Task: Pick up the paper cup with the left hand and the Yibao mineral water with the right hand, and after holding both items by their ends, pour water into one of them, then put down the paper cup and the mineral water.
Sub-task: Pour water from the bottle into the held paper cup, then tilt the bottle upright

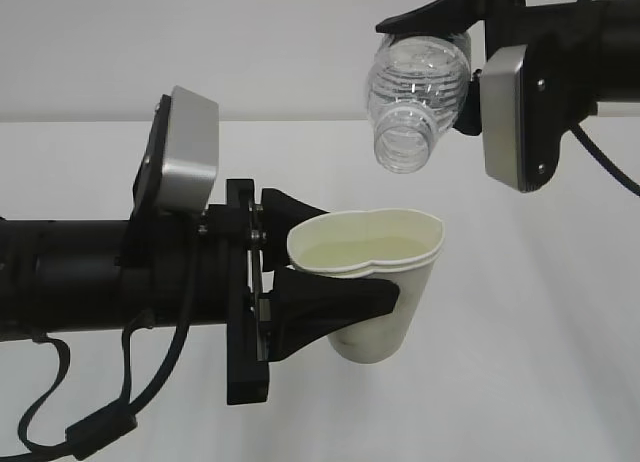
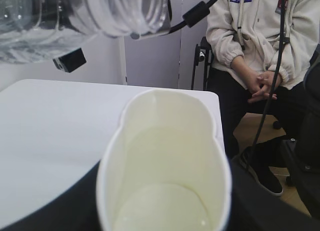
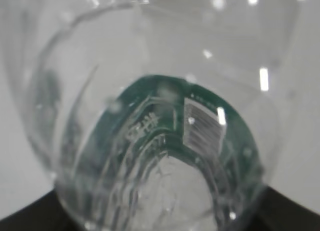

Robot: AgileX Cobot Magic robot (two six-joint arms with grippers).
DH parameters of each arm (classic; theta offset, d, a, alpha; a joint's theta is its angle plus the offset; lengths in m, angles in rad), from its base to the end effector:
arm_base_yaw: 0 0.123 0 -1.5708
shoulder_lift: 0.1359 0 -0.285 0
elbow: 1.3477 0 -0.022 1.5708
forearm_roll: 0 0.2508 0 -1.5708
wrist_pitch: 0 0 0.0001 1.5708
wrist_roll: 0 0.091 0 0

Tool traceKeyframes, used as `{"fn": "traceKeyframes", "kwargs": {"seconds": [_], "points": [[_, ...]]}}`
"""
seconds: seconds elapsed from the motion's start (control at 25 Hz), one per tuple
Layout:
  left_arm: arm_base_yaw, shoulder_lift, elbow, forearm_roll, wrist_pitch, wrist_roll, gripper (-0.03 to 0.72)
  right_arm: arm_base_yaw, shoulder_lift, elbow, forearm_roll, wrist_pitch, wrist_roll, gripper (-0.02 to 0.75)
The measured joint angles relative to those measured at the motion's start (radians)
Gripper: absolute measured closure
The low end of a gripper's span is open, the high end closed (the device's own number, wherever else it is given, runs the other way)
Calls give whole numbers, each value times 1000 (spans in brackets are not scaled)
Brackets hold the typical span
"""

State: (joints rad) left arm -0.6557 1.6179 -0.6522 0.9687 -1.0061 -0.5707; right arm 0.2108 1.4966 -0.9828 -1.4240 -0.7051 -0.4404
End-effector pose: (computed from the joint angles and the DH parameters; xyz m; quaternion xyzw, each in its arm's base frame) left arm 0.1940 -0.2291 0.2144 0.4843 0.5645 -0.4419 0.5015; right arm 0.3024 0.1243 0.3029 -0.7500 0.2279 -0.2106 0.5842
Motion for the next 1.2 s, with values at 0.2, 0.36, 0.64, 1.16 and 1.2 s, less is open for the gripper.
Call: {"fn": "traceKeyframes", "kwargs": {"seconds": [0.2, 0.36, 0.64, 1.16, 1.2], "points": [[0, 0, 0, 0, 0, 0, 315, 0, 0, 0, 4, 0, 19, 302], [0, 0, 0, 0, 0, 0, 315, 0, 0, 0, 25, 0, 54, 303], [0, 0, 0, 0, 0, 0, 315, 0, 0, 0, 32, 0, 132, 303], [0, 0, 0, -1, 34, 0, 315, 0, 0, 0, 37, 0, 315, 303], [0, 0, 0, -1, 37, 0, 315, 0, 0, 0, 39, 0, 331, 303]]}}
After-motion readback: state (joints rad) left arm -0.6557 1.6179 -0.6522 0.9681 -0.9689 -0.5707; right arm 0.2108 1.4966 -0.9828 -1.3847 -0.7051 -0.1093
